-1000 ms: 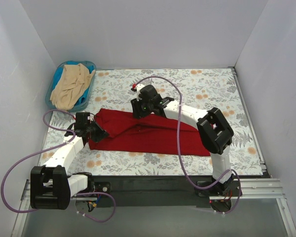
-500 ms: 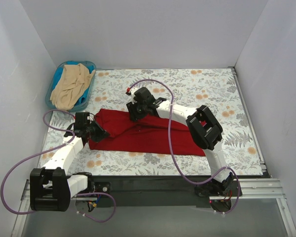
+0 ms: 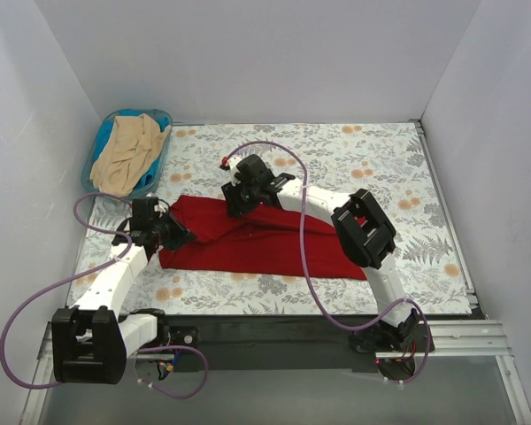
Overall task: Fold and stack the t-shirts
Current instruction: Fold the tshirt
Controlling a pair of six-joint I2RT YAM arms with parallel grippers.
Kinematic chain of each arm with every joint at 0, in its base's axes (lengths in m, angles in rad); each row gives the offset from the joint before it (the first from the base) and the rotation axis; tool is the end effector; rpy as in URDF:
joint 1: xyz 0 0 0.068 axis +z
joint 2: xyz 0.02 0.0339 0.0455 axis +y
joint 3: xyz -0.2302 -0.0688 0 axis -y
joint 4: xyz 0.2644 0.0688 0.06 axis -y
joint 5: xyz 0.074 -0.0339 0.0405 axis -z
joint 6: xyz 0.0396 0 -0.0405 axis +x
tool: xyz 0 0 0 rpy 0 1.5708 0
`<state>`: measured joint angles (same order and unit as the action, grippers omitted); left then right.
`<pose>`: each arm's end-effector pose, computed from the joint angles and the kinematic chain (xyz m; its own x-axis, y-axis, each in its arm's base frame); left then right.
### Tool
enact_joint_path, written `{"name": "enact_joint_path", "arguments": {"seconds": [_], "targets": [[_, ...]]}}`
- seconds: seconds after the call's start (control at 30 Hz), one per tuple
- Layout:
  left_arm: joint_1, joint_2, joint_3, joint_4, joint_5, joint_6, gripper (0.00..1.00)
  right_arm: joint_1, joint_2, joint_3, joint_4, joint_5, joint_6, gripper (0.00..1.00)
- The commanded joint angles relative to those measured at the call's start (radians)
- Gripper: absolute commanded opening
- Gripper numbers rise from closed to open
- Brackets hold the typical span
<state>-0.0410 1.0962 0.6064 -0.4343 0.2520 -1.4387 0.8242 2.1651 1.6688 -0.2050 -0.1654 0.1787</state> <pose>0.2434 -0.0199 0.1572 -0.2932 -0.9488 0.1179 -0.7655 0.1591 -0.6235 0.3323 0.3687 0.1581 -0.5751 -0.3634 -0.7330 -0.7186 0.6525 0.2403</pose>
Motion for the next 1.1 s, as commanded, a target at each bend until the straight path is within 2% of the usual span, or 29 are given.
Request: {"name": "enact_joint_path", "arguments": {"seconds": [0.0, 0.4, 0.67, 0.8, 1.07], "targets": [[0.006, -0.038, 0.039, -0.024, 0.010, 0.012, 0.00, 0.007, 0.025, 0.045, -0.017, -0.014, -0.015, 0.51], [0.006, -0.076, 0.000, -0.031, 0.021, -0.005, 0.00, 0.026, 0.082, 0.088, -0.037, -0.013, -0.015, 0.50], [0.006, -0.068, 0.007, -0.037, 0.015, -0.002, 0.00, 0.030, 0.030, 0.091, -0.031, -0.002, -0.005, 0.36], [0.006, -0.065, 0.010, -0.038, 0.015, 0.000, 0.00, 0.030, 0.002, 0.089, -0.027, -0.009, 0.004, 0.25], [0.006, -0.048, 0.015, -0.050, 0.006, 0.000, 0.00, 0.029, -0.073, 0.049, 0.003, -0.019, 0.019, 0.16]]}}
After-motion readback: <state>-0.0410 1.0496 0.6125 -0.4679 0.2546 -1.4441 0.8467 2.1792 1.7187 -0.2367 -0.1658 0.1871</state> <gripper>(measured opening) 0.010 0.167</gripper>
